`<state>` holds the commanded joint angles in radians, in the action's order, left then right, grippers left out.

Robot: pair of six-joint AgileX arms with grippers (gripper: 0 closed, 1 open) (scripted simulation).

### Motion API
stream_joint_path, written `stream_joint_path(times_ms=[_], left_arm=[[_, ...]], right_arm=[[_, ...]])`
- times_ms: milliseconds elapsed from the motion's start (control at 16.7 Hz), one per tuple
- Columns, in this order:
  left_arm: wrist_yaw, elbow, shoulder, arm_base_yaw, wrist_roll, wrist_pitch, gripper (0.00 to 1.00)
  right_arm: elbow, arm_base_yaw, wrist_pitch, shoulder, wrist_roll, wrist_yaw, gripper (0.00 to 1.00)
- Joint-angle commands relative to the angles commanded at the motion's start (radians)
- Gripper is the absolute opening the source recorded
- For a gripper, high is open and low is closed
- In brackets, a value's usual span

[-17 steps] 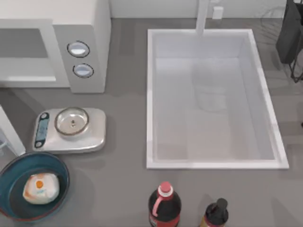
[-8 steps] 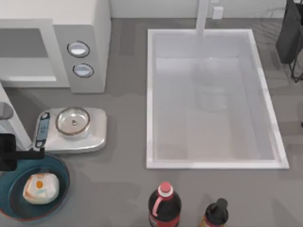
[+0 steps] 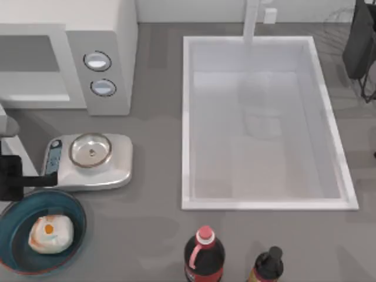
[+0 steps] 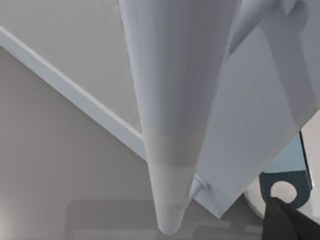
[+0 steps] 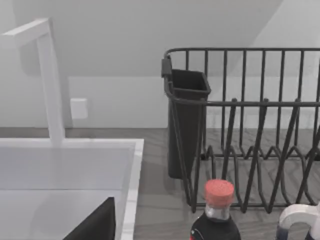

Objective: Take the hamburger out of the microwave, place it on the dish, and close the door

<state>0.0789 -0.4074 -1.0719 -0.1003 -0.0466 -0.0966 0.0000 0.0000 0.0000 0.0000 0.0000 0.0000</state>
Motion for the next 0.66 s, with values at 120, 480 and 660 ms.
stream_joint_path(times_ms=[120, 480, 660], left_arm=[[-0.004, -0.054, -0.100, 0.005, 0.005, 0.043, 0.00], [-0.018, -0.217, -0.415, 0.023, 0.020, 0.182, 0.00], [-0.021, -0.236, -0.446, 0.024, 0.023, 0.201, 0.00]], right_arm=[[0.000, 0.000, 0.000, 0.000, 0.000, 0.000, 1.00], [0.000, 0.000, 0.000, 0.000, 0.000, 0.000, 1.00], [0.000, 0.000, 0.000, 0.000, 0.000, 0.000, 1.00]])
